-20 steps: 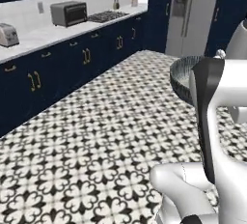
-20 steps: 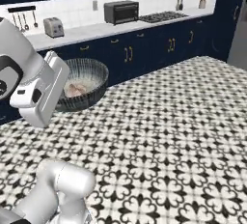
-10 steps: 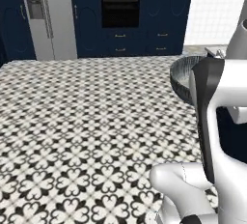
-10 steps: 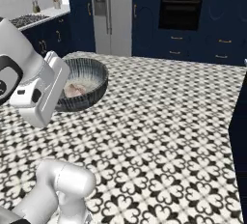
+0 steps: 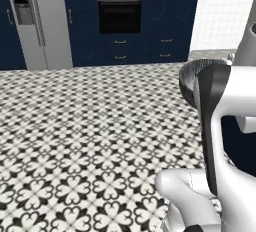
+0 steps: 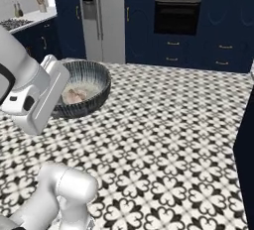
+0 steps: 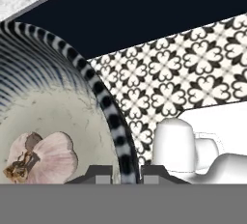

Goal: Pick the garlic from the sink and place it in the bowl. Then pick the bowl and place it in the microwave. Then close the microwave door and press the start button.

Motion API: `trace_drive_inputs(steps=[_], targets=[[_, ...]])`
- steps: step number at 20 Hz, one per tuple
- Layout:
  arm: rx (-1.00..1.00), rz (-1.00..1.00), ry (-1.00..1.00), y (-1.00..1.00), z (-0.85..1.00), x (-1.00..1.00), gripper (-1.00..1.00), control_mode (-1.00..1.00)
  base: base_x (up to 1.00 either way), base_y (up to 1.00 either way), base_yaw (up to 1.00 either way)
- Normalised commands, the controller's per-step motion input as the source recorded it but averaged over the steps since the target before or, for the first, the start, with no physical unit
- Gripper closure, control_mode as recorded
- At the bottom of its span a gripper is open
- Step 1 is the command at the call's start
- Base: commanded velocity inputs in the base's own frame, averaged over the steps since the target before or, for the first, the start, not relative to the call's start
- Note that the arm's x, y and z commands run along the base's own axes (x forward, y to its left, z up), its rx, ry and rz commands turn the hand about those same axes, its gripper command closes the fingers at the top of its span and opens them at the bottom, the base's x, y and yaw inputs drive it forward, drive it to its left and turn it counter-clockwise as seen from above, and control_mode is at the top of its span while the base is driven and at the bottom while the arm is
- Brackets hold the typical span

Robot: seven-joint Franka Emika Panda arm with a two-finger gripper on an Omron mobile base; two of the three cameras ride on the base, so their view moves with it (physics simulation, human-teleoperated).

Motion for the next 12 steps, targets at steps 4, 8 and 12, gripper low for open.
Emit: trace_drive_inputs(steps=[4,8,12], targets=[[0.0,0.0,0.0,0.0,0.0,0.0,1.0,1.0,1.0,0.0,0.09],[0.0,0.0,0.0,0.0,0.0,0.0,1.0,1.0,1.0,0.0,0.04],[0.0,0.0,0.0,0.0,0.0,0.0,1.0,1.0,1.0,0.0,0.03]])
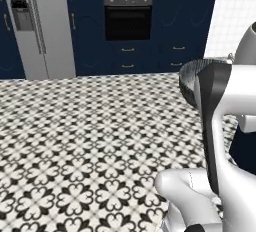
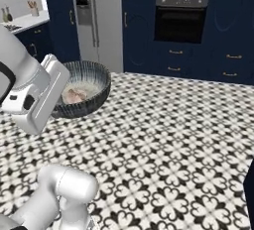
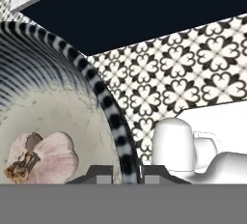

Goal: Pick the garlic from the sink and place it in the bowl. Then pick the bowl and place it in the microwave. Then close the microwave door and press the start button.

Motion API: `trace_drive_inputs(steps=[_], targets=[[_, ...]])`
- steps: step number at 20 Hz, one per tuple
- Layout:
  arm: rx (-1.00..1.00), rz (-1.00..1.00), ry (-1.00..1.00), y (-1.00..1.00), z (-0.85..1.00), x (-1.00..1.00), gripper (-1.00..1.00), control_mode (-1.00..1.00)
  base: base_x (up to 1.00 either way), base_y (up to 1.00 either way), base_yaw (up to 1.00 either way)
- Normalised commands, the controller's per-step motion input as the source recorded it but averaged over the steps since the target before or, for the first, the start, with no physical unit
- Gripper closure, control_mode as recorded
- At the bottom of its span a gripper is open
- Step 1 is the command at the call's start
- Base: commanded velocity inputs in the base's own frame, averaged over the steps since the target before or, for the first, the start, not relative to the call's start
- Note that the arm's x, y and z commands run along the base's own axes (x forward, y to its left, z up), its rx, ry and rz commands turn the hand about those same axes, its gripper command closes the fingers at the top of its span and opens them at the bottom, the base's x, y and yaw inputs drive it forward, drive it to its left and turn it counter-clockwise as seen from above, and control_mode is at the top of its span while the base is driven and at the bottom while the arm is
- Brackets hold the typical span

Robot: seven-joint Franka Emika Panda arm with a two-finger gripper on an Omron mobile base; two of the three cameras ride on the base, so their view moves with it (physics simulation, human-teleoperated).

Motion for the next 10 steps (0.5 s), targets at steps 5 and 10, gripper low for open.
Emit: trace_drive_inputs(steps=[5,10], targets=[[0.0,0.0,0.0,0.0,0.0,0.0,1.0,1.0,1.0,0.04,0.01],[0.0,0.0,0.0,0.0,0.0,0.0,1.0,1.0,1.0,0.02,0.01]])
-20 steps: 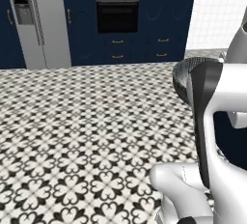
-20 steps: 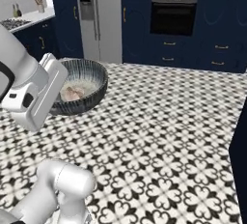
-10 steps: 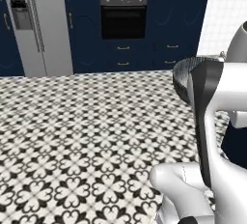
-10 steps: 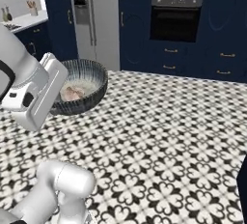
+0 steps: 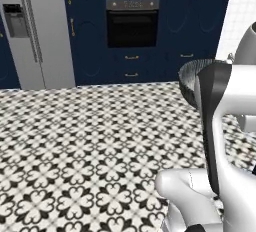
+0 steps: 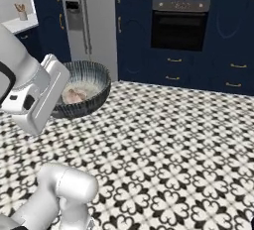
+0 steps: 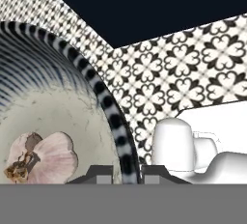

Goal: Pick the garlic from the sink and place it in the bowl. Then pick the bowl and place it in the microwave. Then close the microwave door and press the start button.

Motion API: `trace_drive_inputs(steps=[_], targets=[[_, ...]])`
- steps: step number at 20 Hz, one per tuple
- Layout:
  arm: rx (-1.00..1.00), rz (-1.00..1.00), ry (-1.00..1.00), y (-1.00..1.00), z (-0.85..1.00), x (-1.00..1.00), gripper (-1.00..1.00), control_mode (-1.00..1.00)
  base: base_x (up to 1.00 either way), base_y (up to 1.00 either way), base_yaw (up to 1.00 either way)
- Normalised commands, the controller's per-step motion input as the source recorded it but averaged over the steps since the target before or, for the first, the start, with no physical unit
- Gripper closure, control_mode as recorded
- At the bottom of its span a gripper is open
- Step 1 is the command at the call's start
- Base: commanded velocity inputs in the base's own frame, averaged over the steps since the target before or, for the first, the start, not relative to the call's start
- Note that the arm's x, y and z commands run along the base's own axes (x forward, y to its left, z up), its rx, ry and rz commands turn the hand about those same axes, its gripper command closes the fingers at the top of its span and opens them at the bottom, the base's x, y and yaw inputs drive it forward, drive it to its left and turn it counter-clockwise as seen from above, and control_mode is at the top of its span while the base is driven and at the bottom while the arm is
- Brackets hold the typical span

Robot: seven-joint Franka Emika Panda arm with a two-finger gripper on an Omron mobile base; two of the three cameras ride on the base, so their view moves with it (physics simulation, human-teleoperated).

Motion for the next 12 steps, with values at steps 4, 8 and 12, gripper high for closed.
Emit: trace_drive_inputs(steps=[4,8,12], targets=[[0.0,0.0,0.0,0.0,0.0,0.0,1.0,1.0,1.0,0.07,0.02],[0.0,0.0,0.0,0.0,0.0,0.0,1.0,1.0,1.0,0.06,0.03],[0.0,0.0,0.0,0.0,0.0,0.0,1.0,1.0,1.0,0.01,0.05]])
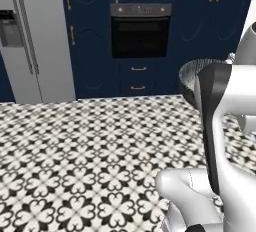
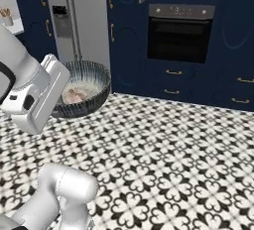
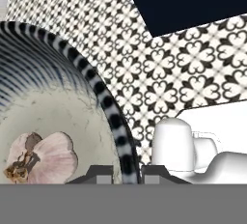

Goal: Pick the garlic from the sink and place it in the bowl. Then pick the bowl and place it in the microwave. Then close the microwave door and press the start button.

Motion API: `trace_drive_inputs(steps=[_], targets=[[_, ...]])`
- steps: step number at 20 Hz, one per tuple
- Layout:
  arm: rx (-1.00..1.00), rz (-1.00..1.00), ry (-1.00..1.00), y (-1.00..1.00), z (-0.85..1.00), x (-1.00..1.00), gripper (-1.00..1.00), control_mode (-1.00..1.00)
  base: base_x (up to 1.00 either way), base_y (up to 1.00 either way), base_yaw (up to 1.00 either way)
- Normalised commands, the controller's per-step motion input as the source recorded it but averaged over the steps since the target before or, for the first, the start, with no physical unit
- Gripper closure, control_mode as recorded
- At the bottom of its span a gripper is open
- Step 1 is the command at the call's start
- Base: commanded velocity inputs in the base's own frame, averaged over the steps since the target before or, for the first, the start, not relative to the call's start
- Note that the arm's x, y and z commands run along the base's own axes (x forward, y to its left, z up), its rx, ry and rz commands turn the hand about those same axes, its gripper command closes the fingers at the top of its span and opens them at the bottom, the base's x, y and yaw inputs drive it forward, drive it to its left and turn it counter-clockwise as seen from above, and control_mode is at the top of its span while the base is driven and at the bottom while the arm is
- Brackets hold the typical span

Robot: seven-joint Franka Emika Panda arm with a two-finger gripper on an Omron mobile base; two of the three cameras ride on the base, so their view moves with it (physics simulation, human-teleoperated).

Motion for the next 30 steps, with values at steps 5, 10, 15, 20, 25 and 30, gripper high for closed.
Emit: trace_drive_inputs(steps=[5,10,15,20,25,30], targets=[[0.0,0.0,0.0,0.0,0.0,0.0,1.0,1.0,1.0,0.0,0.12],[0.0,0.0,0.0,0.0,0.0,0.0,1.0,1.0,1.0,-0.14,0.21],[0.0,0.0,0.0,0.0,0.0,0.0,1.0,1.0,1.0,-0.67,0.33],[0.0,0.0,0.0,0.0,0.0,0.0,1.0,1.0,1.0,-0.93,0.27],[0.0,0.0,0.0,0.0,0.0,0.0,1.0,1.0,1.0,-1.0,0.22],[0.0,0.0,0.0,0.0,0.0,0.0,1.0,1.0,1.0,-1.0,0.26]])
